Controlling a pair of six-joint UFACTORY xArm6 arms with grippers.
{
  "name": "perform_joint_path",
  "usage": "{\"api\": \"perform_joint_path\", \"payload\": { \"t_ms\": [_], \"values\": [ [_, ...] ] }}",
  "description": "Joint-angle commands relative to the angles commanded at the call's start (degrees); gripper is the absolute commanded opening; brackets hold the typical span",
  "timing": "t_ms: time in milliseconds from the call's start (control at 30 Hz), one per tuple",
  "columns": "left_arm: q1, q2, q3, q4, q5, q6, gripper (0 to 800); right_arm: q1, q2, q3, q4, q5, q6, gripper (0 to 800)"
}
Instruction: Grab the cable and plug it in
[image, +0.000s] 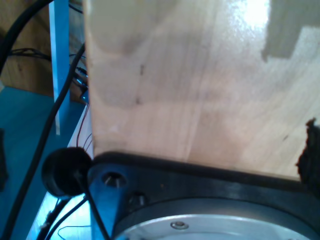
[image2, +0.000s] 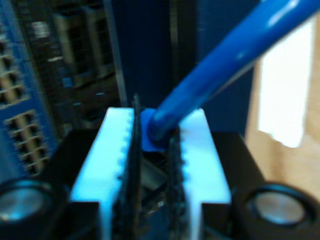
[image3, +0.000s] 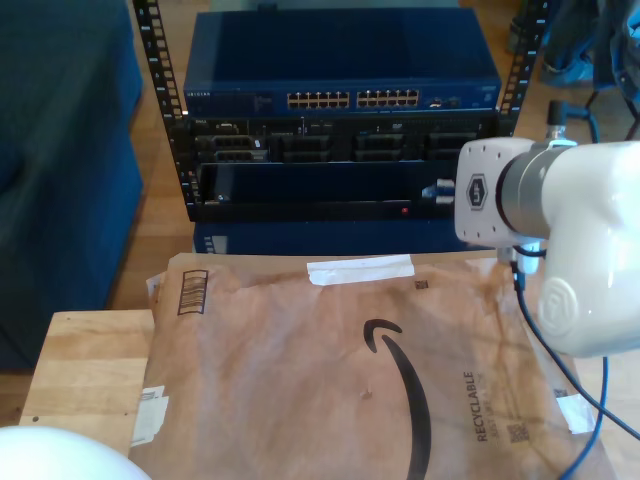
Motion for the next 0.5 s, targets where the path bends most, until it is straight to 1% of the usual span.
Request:
{"api": "perform_joint_path", "payload": {
  "t_ms": [133,300,333,400,500],
  "values": [
    [0.00,0.00,0.00,0.09,0.00,0.00,800,-1.58,2.11,0.62,0.00,-10.99,0.26,0],
    [0.00,0.00,0.00,0.00,0.00,0.00,800,-1.67,3.08,1.14,0.09,-16.26,0.09,0],
    [0.00,0.00,0.00,0.00,0.00,0.00,800,-1.67,3.08,1.93,0.18,-18.73,0.09,0],
    [0.00,0.00,0.00,0.00,0.00,0.00,800,-1.76,2.81,5.45,0.26,-24.53,0.35,0],
    [0.00,0.00,0.00,0.00,0.00,0.00,800,-1.67,3.08,7.38,0.26,-30.15,0.44,0]
  ]
}}
